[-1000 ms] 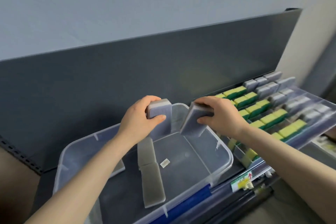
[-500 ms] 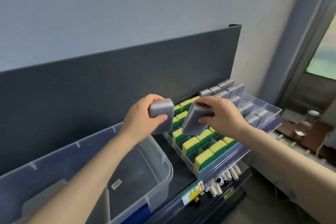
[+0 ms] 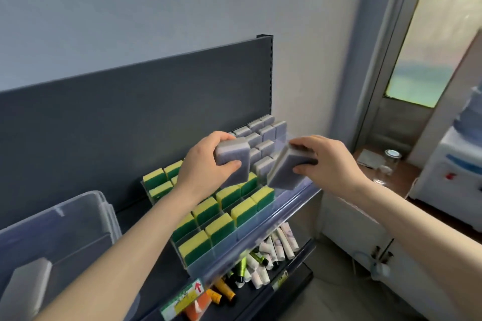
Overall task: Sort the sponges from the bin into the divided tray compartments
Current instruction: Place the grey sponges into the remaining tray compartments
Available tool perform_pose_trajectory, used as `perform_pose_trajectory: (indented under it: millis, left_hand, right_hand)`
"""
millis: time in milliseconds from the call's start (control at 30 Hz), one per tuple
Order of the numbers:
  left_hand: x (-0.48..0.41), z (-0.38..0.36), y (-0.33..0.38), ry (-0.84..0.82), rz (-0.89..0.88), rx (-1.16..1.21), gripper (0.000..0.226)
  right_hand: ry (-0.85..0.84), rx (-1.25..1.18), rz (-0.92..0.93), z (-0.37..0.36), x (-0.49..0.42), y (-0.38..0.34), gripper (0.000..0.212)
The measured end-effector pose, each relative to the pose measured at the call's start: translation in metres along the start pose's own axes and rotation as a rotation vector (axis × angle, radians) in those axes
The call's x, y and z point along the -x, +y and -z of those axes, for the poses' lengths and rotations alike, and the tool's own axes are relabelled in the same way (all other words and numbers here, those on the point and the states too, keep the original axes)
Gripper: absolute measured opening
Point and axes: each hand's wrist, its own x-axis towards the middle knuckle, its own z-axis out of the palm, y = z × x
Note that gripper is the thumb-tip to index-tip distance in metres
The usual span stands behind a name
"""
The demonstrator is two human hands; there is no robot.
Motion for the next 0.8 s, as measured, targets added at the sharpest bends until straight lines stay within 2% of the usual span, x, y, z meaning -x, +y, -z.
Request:
perform_pose_trajectory:
  millis: [233, 600, 800]
  left_hand:
    - [-0.033, -0.052, 0.028, -0.024, -0.005, 0.001, 0.043]
    - [-0.108, -0.105, 0.018, -0.013, 0.005, 0.071, 0.038]
    - [-0.159, -0.132, 0.003, 0.026, 0.048, 0.137, 0.033]
  right_hand:
    - [0.037, 0.014, -0.038, 0.026, -0.013, 0.069, 0.048]
    - [0.087, -0.015, -0.086, 0.015, -0.060, 0.141, 0.048]
    - [0.011, 0.015, -0.081, 0.012, -0.119, 0.175, 0.048]
